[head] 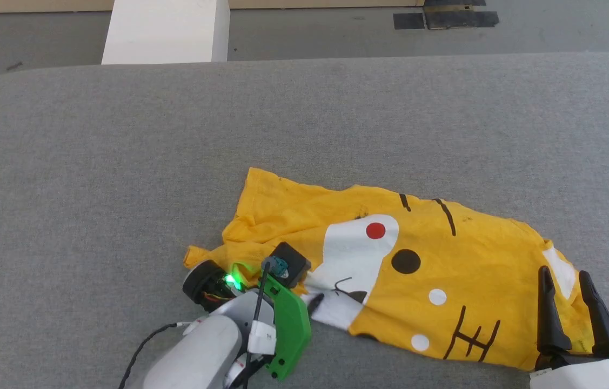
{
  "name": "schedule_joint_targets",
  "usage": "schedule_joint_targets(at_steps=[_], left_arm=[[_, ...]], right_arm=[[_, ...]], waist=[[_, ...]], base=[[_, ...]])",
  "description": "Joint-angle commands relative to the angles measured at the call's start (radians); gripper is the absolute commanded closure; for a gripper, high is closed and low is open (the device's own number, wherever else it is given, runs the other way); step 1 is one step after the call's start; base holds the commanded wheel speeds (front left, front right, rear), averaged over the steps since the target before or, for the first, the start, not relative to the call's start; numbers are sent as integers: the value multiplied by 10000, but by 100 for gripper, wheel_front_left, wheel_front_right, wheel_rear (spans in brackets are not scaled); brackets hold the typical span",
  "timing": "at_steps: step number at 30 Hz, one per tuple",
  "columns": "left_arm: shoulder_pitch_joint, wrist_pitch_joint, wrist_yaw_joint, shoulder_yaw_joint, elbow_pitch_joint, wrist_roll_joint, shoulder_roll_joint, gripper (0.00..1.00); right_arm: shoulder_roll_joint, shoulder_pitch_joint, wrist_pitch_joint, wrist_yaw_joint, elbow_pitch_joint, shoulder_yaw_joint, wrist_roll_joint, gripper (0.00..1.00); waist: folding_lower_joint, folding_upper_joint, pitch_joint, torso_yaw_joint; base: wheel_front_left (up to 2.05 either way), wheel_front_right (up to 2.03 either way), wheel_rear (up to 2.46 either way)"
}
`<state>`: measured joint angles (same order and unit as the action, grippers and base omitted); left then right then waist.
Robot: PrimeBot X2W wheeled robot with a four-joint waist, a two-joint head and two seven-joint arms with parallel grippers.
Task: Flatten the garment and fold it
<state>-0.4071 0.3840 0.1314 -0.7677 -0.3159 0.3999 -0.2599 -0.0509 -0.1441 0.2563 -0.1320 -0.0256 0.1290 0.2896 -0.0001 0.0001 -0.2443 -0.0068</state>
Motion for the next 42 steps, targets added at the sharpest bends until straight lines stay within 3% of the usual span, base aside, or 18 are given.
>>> schedule_joint_targets(at_steps=[1,7,17,23,26,29,31,32,33,42], left_arm=[[302,151,-12,-328,-650,40,50,100],[-192,-921,-52,187,-181,273,-172,100],[-2300,-1759,-293,1674,1881,-18,-1260,100],[-3405,-2555,-317,1831,821,-324,-1060,100],[-3675,-3295,-412,1813,-327,-519,-828,100],[-3629,-3202,-267,1517,-1472,-308,-541,100],[-3582,-3137,-183,1400,-2083,-44,-358,63],[-3579,-3188,-148,1332,-2329,44,-299,58],[-3580,-3252,-127,1298,-2503,118,-255,0],[-3645,-4441,-27,1137,-2880,875,121,0]], right_arm=[[7,132,55,13,-7,29,87,0],[7,64,55,13,-6,163,129,0],[7,87,55,13,93,30,295,0],[7,344,55,13,217,-134,278,0],[7,475,55,13,231,-293,290,0],[7,530,55,13,207,-370,315,0],[7,529,55,13,164,-391,323,0],[7,531,55,13,142,-391,325,0],[7,531,55,13,121,-381,324,0],[7,379,55,13,-113,-291,80,0]], waist=[[1,-1,63,-54],[1,-1,183,-56],[1,-1,-249,-426],[1,-1,-873,-881],[1,-1,-1096,-1111],[1,-1,-1200,-1218],[1,-1,-1222,-1237],[1,-1,-1223,-1233],[1,-1,-1209,-1214],[1,-1,-498,-468]], base=[[0,0,0],[0,0,0],[0,0,0],[0,0,0],[0,0,0],[0,0,0],[0,0,0],[0,0,0],[0,0,0],[0,0,0]])
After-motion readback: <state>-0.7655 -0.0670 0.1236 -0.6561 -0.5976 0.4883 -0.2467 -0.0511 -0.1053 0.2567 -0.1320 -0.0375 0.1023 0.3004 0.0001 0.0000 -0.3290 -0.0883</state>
